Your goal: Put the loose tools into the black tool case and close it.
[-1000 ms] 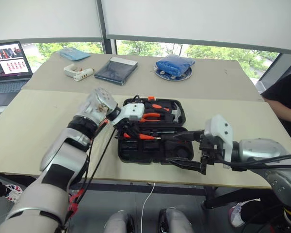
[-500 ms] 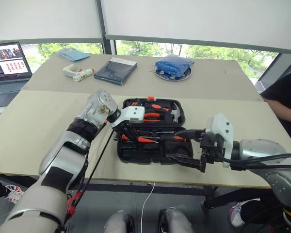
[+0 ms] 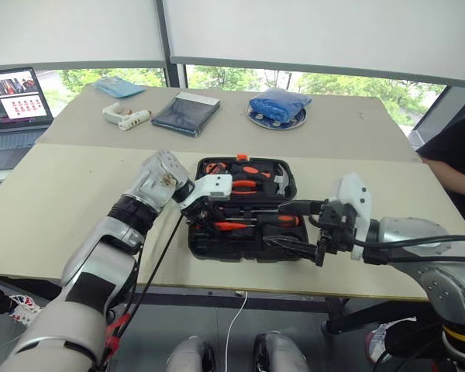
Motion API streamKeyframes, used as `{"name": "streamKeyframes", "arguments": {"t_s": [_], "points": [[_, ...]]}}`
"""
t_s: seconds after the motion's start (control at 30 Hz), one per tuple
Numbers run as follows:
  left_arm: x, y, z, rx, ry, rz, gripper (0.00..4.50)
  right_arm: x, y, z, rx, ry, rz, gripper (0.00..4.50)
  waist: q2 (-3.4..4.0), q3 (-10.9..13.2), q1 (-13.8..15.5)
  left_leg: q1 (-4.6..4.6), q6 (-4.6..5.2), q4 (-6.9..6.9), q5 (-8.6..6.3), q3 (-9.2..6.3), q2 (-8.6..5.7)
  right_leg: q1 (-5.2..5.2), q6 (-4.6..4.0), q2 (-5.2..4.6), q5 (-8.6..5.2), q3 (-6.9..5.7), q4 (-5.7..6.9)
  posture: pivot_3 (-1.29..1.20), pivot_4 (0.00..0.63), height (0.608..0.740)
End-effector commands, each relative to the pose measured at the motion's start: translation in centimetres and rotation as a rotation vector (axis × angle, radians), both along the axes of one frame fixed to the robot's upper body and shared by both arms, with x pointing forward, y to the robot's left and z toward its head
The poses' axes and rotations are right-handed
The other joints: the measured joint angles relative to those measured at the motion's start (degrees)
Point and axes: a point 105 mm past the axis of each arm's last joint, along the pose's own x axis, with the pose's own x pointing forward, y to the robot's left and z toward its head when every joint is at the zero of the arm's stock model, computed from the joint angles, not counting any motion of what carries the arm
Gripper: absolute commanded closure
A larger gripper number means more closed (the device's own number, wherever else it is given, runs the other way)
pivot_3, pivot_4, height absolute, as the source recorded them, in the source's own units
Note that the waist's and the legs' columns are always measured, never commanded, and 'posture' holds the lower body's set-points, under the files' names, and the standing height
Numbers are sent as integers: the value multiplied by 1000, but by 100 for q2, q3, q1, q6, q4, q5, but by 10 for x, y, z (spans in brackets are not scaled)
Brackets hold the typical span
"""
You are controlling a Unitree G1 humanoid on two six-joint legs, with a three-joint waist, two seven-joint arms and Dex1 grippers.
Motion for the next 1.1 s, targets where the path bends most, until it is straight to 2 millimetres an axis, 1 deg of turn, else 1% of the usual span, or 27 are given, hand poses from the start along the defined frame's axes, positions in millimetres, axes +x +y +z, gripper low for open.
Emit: {"name": "streamKeyframes", "arguments": {"t_s": [0.03, 0.1, 0.17, 0.2, 0.3, 0.33, 0.37, 0.47, 0.5, 0.57, 0.73, 0.87, 1.1], "points": [[-10, 8, 34, -158, 22, 14, 798, -3, 1, 8, 16, -35, 8, 0, 0, 0, -38, 1, 0, -1, 0, -1, 1, 0, 0, 1, 0, 6, 1, 0, 150, 718], [-11, 15, 39, -207, 27, 35, 798, -5, 0, 6, 17, -27, 8, 0, 1, 0, -50, 3, -1, -1, 1, -1, 3, 0, -1, 1, -1, 15, 2, 0, 150, 718], [-8, 18, 41, -292, -12, 34, 1361, -5, 0, 5, 18, -21, 8, 0, 1, -1, -40, 3, -2, -1, 1, -1, 1, 1, -1, 1, -1, 13, 2, 0, 150, 718], [-6, 18, 41, -330, -35, 33, 1512, -5, 0, 5, 19, -20, 9, 0, 1, -1, -31, 3, -1, 0, 1, -1, -1, 2, 0, -2, -1, 11, 2, 0, 150, 718], [-6, 17, 28, -359, -100, 13, 2552, -4, 1, 5, 20, -16, 10, 0, 2, -1, -30, 6, -1, 2, 1, 1, -4, 5, 3, -3, 1, 9, 1, 0, 150, 718], [-6, 16, 25, -368, -128, 0, 2984, -4, 0, 5, 20, -15, 11, 0, 2, -1, -28, 5, 0, 2, 1, 1, -4, 5, 3, -3, 2, 9, 1, 0, 150, 718], [-6, 15, 21, -383, -154, -15, 3285, -4, 1, 5, 20, -14, 11, 0, 2, -1, -25, 6, -1, 2, 1, 1, -4, 6, 1, -3, 3, 9, 2, 0, 150, 718], [-6, 9, 17, -461, -210, -30, 4313, -3, 1, 4, 20, -9, 12, 0, 2, -1, -22, 4, -1, 3, 1, 1, -4, 5, -16, -2, 14, 5, 0, 0, 150, 718], [-6, 7, 16, -493, -236, -37, 4417, -3, 1, 4, 21, -7, 13, 0, 2, -1, -22, 6, -1, 3, 1, 2, -5, 6, -19, -3, 16, 5, 0, 0, 150, 718], [-6, 6, 9, -522, -278, -31, 4417, -2, 2, 3, 23, -3, 14, 0, 2, -1, -22, 6, -1, 3, 1, 2, -4, 6, -20, -3, 17, 5, 0, 0, 150, 718], [-9, 8, -15, -466, -309, -35, 4417, -3, 3, 4, 25, 3, 18, 0, 2, -1, -37, 10, -1, 2, 1, 3, -3, 8, -30, 0, 22, 5, 0, 0, 150, 718], [-11, 7, -18, -466, -329, -48, 4417, -2, 1, 3, 25, 12, 13, 0, 2, -1, -32, 10, -1, 2, 1, 3, -2, 8, -29, -1, 22, 2, 0, 0, 150, 718], [-4, 9, -28, -433, -367, -31, 4417, 0, 3, 2, 32, 25, 10, 0, 1, -2, -12, 11, 0, 2, 0, 3, -3, 10, -28, -3, 23, 1, -2, 0, 150, 718]]}}
